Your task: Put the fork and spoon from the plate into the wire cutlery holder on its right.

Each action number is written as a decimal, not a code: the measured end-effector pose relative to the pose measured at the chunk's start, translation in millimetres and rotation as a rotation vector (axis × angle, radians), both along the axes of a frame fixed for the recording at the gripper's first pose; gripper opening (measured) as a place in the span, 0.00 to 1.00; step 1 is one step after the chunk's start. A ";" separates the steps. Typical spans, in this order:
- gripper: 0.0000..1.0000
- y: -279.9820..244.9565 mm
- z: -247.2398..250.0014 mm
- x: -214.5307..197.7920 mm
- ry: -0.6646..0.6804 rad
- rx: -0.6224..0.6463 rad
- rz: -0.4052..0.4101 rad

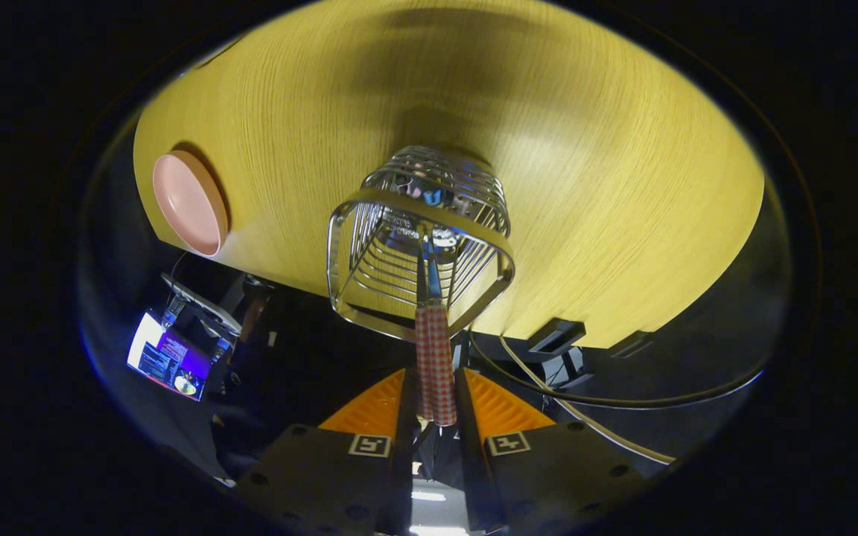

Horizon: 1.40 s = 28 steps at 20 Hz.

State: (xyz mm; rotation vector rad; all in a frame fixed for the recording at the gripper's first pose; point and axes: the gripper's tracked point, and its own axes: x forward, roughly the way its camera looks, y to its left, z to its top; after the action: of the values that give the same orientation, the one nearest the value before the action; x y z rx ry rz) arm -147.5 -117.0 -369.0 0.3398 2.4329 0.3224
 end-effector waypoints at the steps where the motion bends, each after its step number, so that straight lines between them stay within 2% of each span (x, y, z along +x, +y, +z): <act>1: 0.38 0.4 -0.6 5.0 -0.045 0.008 -0.019; 2: 0.38 1.4 -1.6 10.2 -0.099 0.021 -0.045; 6: 0.60 9.7 7.0 27.0 -0.321 0.034 -0.164; 9: 0.86 10.0 13.6 38.8 -0.543 0.019 -0.242; 11: 0.99 7.7 23.9 49.4 -0.681 -0.026 -0.299; 16: 0.99 -2.0 53.7 67.8 -0.938 -0.153 -0.459; 18: 0.99 -10.4 66.2 77.0 -1.053 -0.200 -0.492; 21: 0.99 -21.6 94.5 100.8 -1.266 -0.245 -0.502; 28: 0.99 -42.6 175.2 125.6 -1.713 -0.301 -0.431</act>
State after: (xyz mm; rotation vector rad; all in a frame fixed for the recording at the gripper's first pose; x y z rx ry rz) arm -21.9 -159.6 -193.9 0.2464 0.6709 -0.0191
